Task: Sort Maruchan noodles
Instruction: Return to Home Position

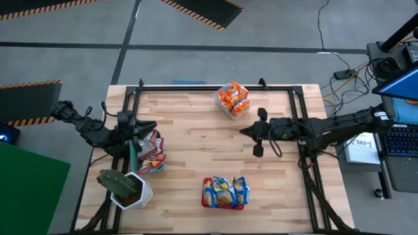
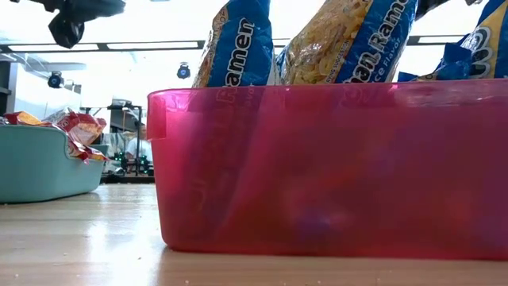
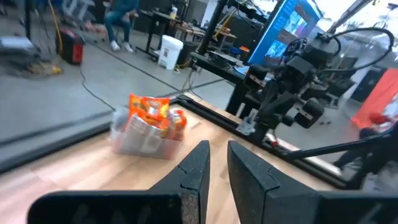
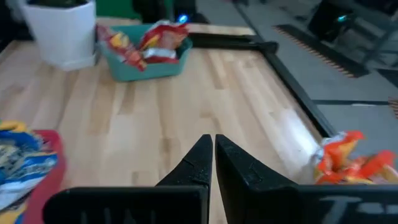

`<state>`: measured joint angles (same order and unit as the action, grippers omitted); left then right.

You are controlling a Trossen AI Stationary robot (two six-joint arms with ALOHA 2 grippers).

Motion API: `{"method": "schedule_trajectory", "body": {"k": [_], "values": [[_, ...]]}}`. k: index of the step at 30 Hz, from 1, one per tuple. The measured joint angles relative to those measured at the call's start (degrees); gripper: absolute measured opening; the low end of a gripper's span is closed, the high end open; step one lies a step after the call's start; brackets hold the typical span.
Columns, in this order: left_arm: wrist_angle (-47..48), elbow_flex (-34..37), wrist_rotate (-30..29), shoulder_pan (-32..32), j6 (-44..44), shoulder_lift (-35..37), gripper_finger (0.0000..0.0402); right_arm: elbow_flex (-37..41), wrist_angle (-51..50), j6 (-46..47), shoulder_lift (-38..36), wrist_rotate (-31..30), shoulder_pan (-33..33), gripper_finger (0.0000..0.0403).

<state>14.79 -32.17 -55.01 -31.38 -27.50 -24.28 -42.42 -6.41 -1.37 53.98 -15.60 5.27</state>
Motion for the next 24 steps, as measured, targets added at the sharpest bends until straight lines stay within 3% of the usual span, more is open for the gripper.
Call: {"method": "schedule_trajectory", "body": {"k": [8,19,24], "values": [[3.38,3.42,-1.65,0.09,3.00,9.63,0.0039,9.35,9.19,1.34,-6.37,-0.05,-3.82,0.0009],[4.71,9.58,-3.01,0.11,5.29,24.22,0.0039,13.18,8.24,3.53,-8.52,-2.67,-4.07,0.0009],[6.86,10.57,-4.20,0.15,5.31,24.22,0.0039,15.39,7.94,5.80,-9.94,-2.78,-4.19,0.0009]]}}
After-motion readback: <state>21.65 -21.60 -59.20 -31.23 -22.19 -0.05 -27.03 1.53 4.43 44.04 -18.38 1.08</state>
